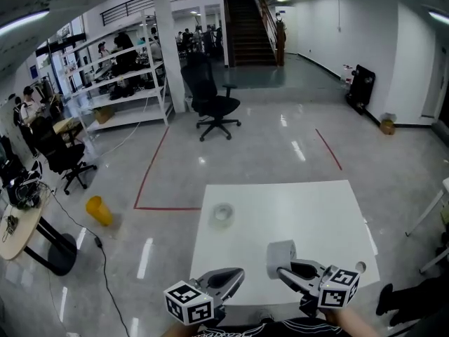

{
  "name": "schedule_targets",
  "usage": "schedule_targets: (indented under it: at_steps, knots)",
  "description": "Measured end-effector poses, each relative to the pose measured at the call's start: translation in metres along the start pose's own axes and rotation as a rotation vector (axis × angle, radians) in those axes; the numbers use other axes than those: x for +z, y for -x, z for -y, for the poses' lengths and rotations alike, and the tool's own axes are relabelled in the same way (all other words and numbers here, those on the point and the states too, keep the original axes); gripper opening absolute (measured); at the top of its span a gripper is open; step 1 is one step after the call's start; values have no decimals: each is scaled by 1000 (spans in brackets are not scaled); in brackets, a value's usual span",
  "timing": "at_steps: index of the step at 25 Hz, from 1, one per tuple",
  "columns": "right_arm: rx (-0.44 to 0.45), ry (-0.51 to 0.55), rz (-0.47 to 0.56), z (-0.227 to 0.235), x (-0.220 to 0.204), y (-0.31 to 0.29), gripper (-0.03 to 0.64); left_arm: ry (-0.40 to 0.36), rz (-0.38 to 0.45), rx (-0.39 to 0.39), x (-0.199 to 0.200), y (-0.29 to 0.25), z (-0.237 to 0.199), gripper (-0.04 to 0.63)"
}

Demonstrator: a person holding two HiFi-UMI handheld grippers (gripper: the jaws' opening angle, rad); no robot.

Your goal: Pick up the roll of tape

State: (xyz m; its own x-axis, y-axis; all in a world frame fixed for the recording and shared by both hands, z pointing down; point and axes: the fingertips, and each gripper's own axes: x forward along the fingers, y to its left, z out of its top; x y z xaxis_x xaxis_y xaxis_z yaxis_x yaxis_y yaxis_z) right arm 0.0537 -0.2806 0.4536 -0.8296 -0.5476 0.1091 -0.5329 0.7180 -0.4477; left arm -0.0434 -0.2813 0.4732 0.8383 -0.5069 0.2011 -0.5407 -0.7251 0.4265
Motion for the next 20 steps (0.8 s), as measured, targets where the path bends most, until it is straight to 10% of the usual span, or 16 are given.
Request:
schedule_targets:
  at_steps: [20]
  knots:
    - [-33,30,61,-8,4,20,97,-49,-13,-54,4,-7,28,3]
